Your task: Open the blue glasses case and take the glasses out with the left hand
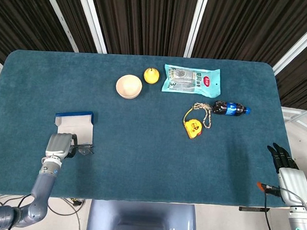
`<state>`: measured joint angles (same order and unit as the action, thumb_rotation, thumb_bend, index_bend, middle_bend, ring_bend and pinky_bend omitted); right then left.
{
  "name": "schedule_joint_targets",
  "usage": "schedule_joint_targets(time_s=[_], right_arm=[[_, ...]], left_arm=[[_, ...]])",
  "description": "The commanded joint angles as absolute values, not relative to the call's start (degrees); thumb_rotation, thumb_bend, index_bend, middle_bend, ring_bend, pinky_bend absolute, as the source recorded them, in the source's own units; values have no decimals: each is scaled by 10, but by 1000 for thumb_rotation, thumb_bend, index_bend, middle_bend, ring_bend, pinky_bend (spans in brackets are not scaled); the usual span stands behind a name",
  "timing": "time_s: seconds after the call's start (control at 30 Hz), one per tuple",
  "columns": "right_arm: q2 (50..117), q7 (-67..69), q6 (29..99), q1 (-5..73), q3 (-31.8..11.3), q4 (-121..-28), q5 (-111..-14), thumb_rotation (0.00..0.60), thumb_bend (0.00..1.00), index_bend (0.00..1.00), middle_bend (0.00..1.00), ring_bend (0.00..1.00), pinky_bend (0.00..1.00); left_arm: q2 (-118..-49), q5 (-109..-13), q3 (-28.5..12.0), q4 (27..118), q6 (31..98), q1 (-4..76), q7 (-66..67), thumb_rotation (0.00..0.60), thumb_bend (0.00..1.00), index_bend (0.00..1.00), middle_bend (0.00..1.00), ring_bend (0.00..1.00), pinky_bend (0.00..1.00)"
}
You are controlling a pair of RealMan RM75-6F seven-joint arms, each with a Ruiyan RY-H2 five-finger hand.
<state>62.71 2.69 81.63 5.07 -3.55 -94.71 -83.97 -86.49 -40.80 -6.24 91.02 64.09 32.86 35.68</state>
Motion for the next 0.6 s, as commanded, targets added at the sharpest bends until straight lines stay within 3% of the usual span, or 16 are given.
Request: schedule_joint_targets(time_s=[0.03,0.6], right_arm=[[627,27,817,51,-36,-947,-840,600,172,0,0,0,196],[627,26,817,50,-36,-948,-839,600,173,0,0,0,196]], left_arm=[[-866,-405,-63,908,640,329,357,600,394,542,1000,938,1000],[-872,-400,-64,901,640,332,355,600,482,644,1000,949,1000]])
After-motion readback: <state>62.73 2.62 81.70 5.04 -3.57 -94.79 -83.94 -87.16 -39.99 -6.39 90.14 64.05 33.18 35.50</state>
